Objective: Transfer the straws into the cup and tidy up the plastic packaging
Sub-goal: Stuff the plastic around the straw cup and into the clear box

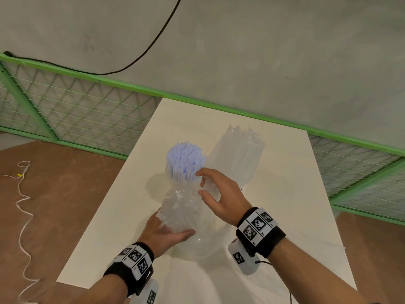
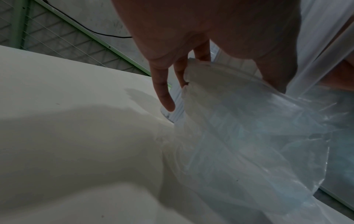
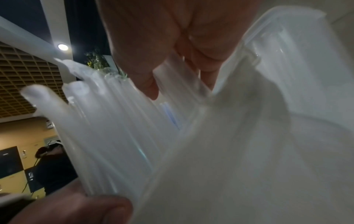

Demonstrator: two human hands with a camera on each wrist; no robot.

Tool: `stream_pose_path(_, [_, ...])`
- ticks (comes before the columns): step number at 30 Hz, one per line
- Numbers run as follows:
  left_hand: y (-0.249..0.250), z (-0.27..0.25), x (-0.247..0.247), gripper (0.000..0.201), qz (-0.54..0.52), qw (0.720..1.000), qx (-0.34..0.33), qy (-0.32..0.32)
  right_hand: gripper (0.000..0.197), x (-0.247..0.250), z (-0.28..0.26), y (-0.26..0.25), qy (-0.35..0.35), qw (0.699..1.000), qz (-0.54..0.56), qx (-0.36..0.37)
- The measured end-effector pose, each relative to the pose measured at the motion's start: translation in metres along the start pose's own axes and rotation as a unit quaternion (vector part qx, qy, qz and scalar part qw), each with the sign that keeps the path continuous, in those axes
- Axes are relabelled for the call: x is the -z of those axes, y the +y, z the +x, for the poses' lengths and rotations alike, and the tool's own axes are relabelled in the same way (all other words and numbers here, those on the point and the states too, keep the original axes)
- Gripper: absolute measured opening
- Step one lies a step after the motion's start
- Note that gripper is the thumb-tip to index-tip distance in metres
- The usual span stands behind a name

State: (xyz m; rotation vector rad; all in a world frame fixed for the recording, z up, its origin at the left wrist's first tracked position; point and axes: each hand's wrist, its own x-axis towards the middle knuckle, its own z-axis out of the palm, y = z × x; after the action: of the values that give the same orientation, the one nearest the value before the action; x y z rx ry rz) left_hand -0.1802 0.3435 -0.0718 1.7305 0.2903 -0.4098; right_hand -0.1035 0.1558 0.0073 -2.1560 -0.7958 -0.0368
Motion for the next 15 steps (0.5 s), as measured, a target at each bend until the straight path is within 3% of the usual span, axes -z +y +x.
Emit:
stream_pose_path(4, [0.000, 0.002, -0.001, 0.065, 0.000, 1.000, -0.001, -0.004, 0.016, -0.005, -0.002, 0.010, 0.041, 0.998, -0.045, 0.023])
stream_pose_path(9, [-0.002, 0.000, 0.000, 0.053, 0.037, 0.999, 0.003, 0.006, 0.013, -0.008, -0.001, 0.017, 0.056, 0.996, -0.063, 0.019])
stream_pose_path(15, [-0.004, 0.002, -0.001, 0.066, -0.034, 0.999, -0.004, 0.021, 0.015, -0.003, 0.004, 0.018, 0.094, 0.994, -0.060, 0.022])
